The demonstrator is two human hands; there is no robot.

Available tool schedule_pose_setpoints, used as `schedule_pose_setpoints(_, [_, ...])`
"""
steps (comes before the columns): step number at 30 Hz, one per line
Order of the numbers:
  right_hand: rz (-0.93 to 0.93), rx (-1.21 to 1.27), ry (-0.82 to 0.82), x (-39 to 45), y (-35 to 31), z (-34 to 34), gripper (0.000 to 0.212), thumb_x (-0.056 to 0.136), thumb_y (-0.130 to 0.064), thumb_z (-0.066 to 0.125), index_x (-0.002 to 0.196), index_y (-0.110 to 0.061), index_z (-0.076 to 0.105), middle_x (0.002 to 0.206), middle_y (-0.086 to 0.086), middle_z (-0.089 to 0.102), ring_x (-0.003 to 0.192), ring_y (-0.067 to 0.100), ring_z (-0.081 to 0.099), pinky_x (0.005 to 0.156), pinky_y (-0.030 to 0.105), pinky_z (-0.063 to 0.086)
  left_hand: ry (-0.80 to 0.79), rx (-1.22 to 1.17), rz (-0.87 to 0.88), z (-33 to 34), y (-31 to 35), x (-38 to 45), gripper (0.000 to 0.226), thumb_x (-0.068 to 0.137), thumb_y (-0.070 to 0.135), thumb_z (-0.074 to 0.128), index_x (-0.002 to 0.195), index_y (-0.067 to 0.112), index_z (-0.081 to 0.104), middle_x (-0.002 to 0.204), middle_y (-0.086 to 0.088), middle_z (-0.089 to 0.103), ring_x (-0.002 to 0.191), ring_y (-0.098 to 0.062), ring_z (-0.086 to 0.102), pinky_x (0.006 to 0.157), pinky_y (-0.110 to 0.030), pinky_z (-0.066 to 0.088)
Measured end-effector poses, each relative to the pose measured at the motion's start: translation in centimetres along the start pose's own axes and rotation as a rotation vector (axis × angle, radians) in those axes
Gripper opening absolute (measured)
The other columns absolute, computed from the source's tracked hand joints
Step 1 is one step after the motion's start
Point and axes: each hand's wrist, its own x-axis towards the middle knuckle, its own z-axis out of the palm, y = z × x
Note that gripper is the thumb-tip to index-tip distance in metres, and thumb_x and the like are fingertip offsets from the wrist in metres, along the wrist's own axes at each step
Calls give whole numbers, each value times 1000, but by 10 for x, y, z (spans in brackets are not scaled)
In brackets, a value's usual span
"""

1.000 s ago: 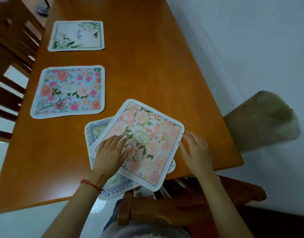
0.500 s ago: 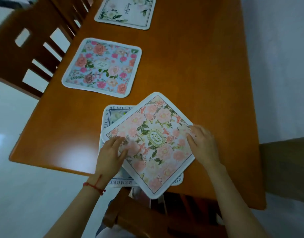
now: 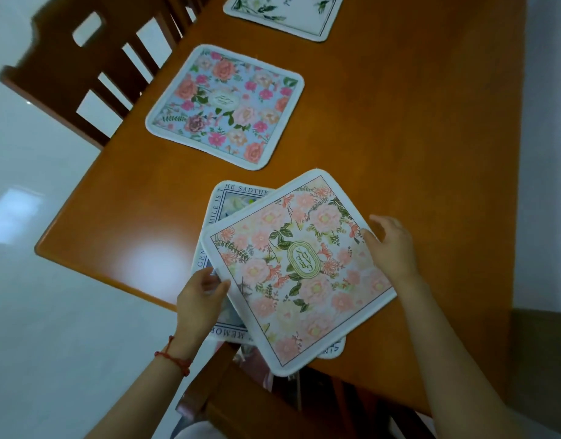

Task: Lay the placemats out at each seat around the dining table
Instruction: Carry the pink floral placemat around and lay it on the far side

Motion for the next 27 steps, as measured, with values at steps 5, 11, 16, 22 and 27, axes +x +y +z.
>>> schedule_pose_setpoints(5, [26,37,-21,8,1,12,35,88,-19,60,121,-8,57,115,9,56,91,18,54,63,10,42,-37,-171,-130,-2,-6,4,43,83,14,65,124,3,53,108,-10,65,91,-22,59,67,-24,50])
schedule_pose_setpoints(11, [56,24,-5,9,5,16,38,85,-15,65,120,-4,58,115,17,56,99,28,56,78,27,41,-67,-266,-169,-1,-7,6,37,80,4,67,116,2,58,98,-10,64,85,-22,59,65,-22,47])
schedule_pose_setpoints(16, [86,25,-4,9,5,15,34,84,-13,64,117,-3,60,111,16,55,90,22,52,75,27,41,-76,-312,-191,-2,-6,10,29,78,-1,67,106,2,62,88,-8,64,81,-23,60,68,-27,49])
schedule_pose_setpoints(22, [109,52,0,3,12,15,32,84,-12,65,115,-6,62,108,14,55,83,19,51,72,26,42,-96,-283,-127,2,-3,5,20,80,2,64,78,21,65,81,-2,68,81,-27,65,74,-35,54])
schedule_pose_setpoints(27, [128,105,37,-1,16,14,29,83,-7,65,112,-3,61,107,13,58,84,17,53,70,27,44,-75,-279,-121,1,0,6,17,79,1,64,88,15,68,85,-6,69,84,-28,65,82,-45,54])
